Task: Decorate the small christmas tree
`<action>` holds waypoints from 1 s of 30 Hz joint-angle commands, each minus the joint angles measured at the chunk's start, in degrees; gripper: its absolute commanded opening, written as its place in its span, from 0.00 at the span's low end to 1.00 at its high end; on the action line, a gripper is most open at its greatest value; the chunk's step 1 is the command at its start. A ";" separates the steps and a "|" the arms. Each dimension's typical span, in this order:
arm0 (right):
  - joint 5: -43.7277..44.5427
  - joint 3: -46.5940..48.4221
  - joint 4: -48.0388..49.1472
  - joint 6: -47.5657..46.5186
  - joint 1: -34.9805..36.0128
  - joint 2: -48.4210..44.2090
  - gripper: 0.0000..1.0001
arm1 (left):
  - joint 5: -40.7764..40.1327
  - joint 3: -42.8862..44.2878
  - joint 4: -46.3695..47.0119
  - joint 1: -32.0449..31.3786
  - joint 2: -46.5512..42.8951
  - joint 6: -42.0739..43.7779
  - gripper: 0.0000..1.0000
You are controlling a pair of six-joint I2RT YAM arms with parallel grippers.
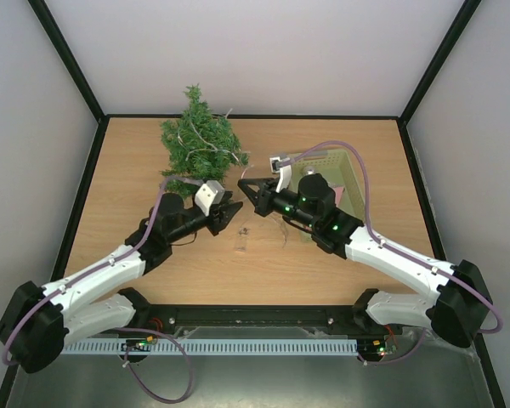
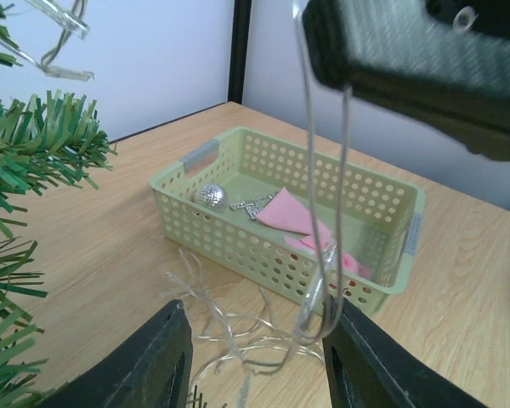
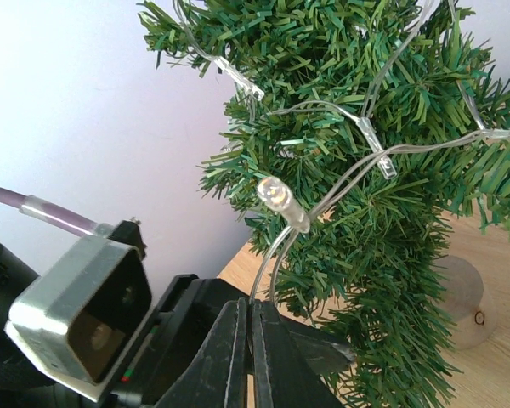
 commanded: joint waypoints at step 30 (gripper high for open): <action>10.83 -6.19 -7.46 -24.64 0.33 -12.63 0.51 | -11.21 0.26 -15.80 -1.30 -13.18 -7.32 0.02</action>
